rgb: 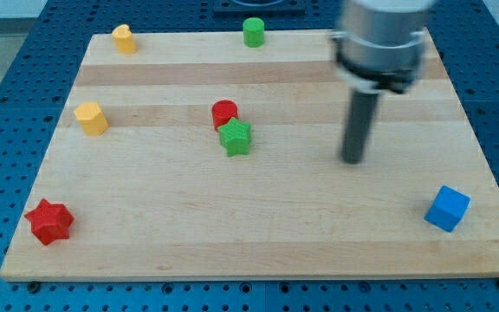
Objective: Push the blue cube towards the bottom of the green star
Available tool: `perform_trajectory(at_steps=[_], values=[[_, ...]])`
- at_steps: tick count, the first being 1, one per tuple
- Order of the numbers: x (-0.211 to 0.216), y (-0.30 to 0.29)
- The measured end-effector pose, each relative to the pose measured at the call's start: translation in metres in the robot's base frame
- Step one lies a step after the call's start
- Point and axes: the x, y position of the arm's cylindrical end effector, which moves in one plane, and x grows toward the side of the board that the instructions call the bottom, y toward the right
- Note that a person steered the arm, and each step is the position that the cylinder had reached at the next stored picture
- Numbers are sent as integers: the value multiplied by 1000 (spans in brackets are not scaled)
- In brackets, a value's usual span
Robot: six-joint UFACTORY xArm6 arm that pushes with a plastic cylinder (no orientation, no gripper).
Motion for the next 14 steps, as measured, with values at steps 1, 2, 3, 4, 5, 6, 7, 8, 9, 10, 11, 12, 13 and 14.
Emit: perform_trajectory(at_steps=[1,2,3,4,5,6,7,8,9,10,11,12,13,14], values=[[18,105],[85,160],[134,163],[106,115],[58,57],[49,-16],[41,-9],[38,55],[84,73],[109,37],[85,-47],[60,-98],[90,-79],[96,-24]])
